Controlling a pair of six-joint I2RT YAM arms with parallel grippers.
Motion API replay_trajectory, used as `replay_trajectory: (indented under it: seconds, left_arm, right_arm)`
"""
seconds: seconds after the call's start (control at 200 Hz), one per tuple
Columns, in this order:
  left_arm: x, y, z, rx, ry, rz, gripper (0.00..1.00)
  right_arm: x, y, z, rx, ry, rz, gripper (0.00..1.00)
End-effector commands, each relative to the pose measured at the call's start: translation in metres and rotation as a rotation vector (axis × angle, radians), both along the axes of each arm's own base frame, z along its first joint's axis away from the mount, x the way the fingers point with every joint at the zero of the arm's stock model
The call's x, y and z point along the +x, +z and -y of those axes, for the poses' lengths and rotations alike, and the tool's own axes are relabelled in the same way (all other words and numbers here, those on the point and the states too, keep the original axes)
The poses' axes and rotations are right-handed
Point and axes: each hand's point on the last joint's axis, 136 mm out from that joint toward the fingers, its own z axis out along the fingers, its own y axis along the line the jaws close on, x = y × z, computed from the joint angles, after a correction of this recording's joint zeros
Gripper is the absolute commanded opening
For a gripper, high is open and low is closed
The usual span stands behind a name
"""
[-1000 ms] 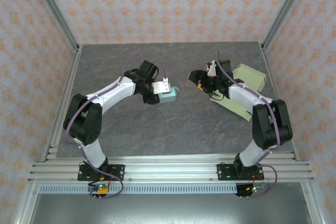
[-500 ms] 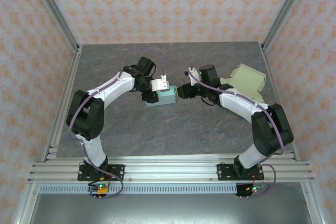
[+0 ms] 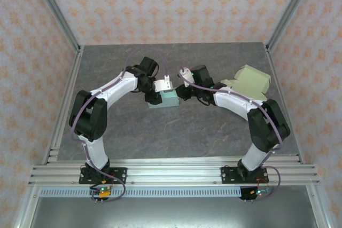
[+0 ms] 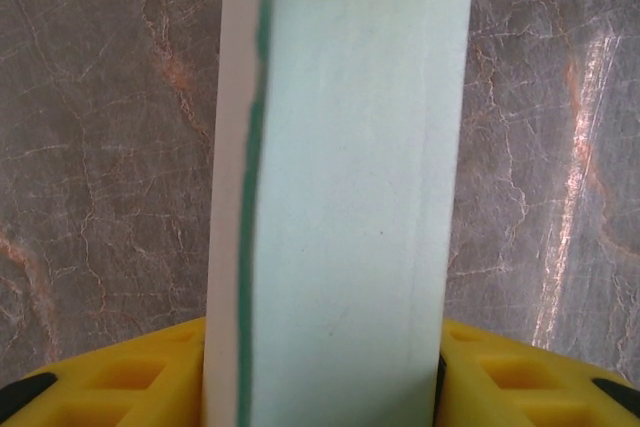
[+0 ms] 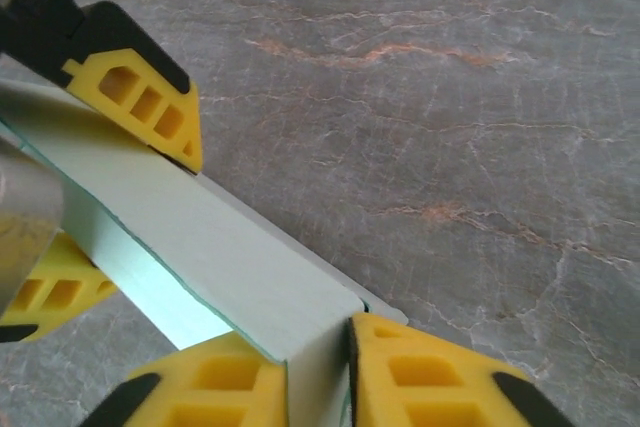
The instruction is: Fold the paper box
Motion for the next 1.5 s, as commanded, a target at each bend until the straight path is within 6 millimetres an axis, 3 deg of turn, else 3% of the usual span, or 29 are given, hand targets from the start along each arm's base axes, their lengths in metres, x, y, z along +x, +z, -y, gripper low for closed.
replay_trajectory:
  seconds: [0.0,0.07,0.295,0.601,0.936,1.096,1.266,1.416,1.497]
  left_arm:
    - [-0.005,-0.011,0.002,-0.011,0.035,-0.062,0.51]
    - [-0.003,-0.01,0.002,-0.017,0.058,-0.058,0.51]
    - [0.003,-0.005,0.006,-0.059,0.098,-0.03,0.52]
    - [0.018,0.015,0.014,-0.18,0.225,0.039,0.53]
    - [0.015,0.017,0.011,-0.207,0.265,0.056,0.57]
    - [0.02,0.059,0.01,-0.305,0.363,0.127,0.6]
    - [0.012,0.101,-0.005,-0.394,0.476,0.197,0.66]
    - [-0.002,0.123,-0.028,-0.495,0.652,0.268,0.67]
    - [-0.009,0.122,-0.048,-0.519,0.77,0.316,0.68]
  right_arm:
    - [0.01,0.017,-0.004,-0.025,-0.082,0.021,0.12]
    - [0.011,0.014,-0.002,-0.037,-0.15,-0.024,0.05]
    - [0.002,0.001,-0.008,-0.048,-0.271,-0.099,0.02]
    - [0.006,-0.018,0.007,-0.063,-0.541,-0.126,0.01]
    - [0.004,-0.027,0.013,-0.102,-0.615,-0.141,0.01]
    - [0.0,-0.04,0.013,-0.109,-0.619,-0.165,0.01]
    - [0.0,-0.036,0.015,-0.111,-0.615,-0.149,0.01]
    - [-0.003,-0.04,0.016,-0.11,-0.609,-0.155,0.01]
    - [-0.002,-0.038,0.015,-0.114,-0.608,-0.149,0.01]
